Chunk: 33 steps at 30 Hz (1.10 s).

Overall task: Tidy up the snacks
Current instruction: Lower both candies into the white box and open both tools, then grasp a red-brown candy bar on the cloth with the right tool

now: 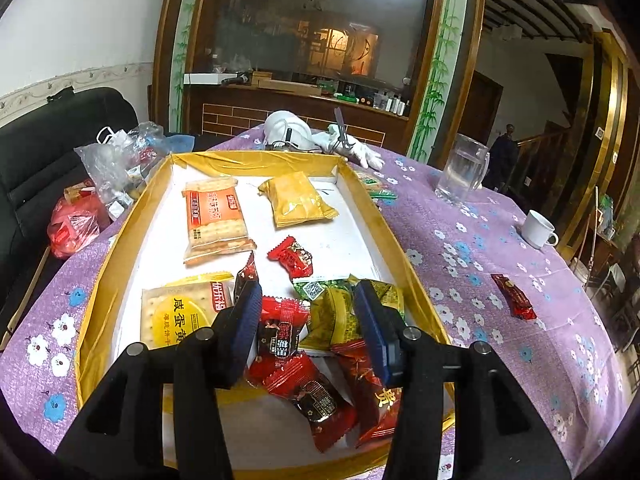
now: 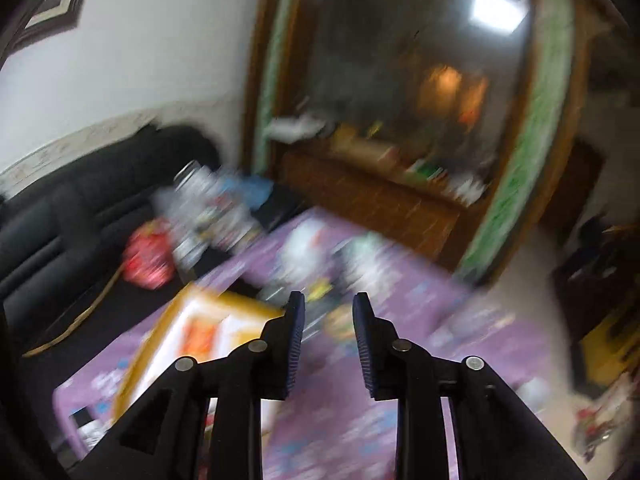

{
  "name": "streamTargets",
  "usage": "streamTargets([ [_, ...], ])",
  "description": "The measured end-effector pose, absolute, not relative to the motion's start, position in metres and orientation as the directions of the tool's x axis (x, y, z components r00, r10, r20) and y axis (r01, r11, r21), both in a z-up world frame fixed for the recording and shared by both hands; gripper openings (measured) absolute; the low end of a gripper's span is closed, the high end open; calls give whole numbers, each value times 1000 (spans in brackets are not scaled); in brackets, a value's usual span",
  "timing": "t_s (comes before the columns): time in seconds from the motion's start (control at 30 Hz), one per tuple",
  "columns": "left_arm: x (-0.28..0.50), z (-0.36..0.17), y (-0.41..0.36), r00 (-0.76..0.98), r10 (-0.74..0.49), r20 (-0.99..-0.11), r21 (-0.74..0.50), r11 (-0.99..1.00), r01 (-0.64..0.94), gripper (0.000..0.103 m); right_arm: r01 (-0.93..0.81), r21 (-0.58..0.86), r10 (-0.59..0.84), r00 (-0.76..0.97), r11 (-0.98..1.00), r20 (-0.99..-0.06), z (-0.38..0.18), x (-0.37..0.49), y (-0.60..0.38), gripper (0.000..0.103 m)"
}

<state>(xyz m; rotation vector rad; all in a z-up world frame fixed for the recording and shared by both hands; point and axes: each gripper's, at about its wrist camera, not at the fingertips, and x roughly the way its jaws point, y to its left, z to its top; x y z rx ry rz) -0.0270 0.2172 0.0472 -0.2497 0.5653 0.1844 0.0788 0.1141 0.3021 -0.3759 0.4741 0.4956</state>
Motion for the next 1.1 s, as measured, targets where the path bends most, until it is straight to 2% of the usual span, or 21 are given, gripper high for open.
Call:
streamTargets([
  [0.07,-28,48,216,832,111,-543,-176,954,-243,47,-452,-172,333,821,875,-465,319,90,74,37],
  [0.1,-28,48,216,833,112,-542,-176,954,-243,47,-437,-130,338,824,890,-455,318,94,57,53],
  [0.17,-30,50,216,839,117,-532,-174,954,-244,47,-384,-71,313,835,921,-453,293,103,20,73],
  [0.23,-31,51,216,841,123,-526,-170,954,-245,47,-367,-88,275,818,926,-506,254,107,-1,74],
  [0.3,-31,52,214,843,134,-520,-155,956,-248,47,-313,-166,156,785,935,-600,203,112,-16,74],
  [0.37,-31,54,210,843,148,-517,-134,959,-251,47,-294,-188,84,712,937,-697,158,118,-32,71],
  [0.43,-32,56,204,842,169,-512,-103,961,-255,47,-269,-206,8,628,941,-778,118,124,-51,57],
  [0.47,-32,58,202,842,174,-510,-92,963,-254,47,-295,-138,58,570,946,-819,100,126,-62,50],
  [0.57,-32,65,191,839,149,-524,-88,970,-227,47,-237,-6,115,496,972,-861,72,138,-89,43],
  [0.67,-31,73,177,835,107,-540,-91,979,-184,47,-243,107,210,454,964,-866,56,149,-92,42],
  [1.0,-30,85,138,823,34,-566,-69,994,-89,46,-250,162,256,407,955,-877,13,165,-75,42],
  [1.1,-25,86,127,816,15,-578,-65,996,-64,46,-273,110,221,417,956,-882,7,161,-65,32],
])
